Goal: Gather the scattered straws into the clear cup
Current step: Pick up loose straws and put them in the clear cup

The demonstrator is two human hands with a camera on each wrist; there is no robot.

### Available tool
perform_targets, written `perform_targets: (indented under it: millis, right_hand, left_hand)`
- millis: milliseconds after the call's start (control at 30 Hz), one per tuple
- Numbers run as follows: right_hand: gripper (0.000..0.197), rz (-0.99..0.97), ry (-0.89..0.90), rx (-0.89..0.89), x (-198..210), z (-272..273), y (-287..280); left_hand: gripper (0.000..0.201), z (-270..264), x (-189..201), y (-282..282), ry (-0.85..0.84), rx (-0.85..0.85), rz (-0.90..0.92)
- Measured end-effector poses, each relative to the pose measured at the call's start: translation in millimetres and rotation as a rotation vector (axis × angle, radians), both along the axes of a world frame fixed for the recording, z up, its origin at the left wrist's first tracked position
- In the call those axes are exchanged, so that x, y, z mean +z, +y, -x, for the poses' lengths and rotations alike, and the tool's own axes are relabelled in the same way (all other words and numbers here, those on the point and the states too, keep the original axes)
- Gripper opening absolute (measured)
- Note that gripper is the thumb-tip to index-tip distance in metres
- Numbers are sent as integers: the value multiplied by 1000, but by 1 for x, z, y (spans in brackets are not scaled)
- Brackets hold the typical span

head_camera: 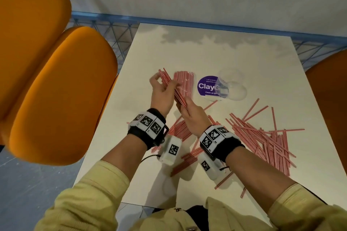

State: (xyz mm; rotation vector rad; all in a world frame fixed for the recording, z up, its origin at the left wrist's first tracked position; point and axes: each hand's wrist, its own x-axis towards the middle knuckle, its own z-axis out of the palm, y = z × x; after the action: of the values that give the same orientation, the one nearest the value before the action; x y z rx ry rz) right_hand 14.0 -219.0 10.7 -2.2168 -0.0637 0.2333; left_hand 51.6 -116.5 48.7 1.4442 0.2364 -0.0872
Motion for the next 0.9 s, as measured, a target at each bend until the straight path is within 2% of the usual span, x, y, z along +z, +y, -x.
perform_targets:
  millis: [67, 100, 167, 233, 367, 500, 600, 733, 767, 833, 900]
  right_hand:
    - [31, -3, -5, 7, -1, -1, -2]
    - [31, -5, -7, 9, -1, -1, -3]
    - [31, -26, -1, 5, -2, -3, -5]
    - [28, -48, 2, -17, -3, -4, -8]
    - [23, -86, -44, -92, -4, -5, -16]
    - [9, -146, -14, -146, -5, -7, -25]
    - [25, -157, -22, -173, -1, -11, -35]
    - [13, -152, -46, -179, 9, -20, -53]
    - [18, -134, -63, -202, 12, -25, -60]
    - [30, -19, -134, -333, 13, -35, -82]
    - [34, 127, -208, -528, 13, -47, -111]
  left_hand:
    - [39, -10, 4, 2, -69, 35, -20]
    - [40, -14, 4, 2, -105, 39, -95]
    - [29, -19, 1, 0, -175, 31, -270]
    - [17, -19, -4, -6, -198, 39, -340]
    - [17, -18, -11, -19, -165, 74, -324]
    - [9, -18, -15, -30, -220, -18, -364]
    - [18, -22, -14, -40, -251, -64, -370]
    - [13, -38, -8, -60, -232, 38, -302]
    - [13, -44, -5, -66, -232, 85, -286]
    - [13, -59, 2, -76, -224, 168, -240]
    - [14, -76, 7, -87, -210, 194, -204]
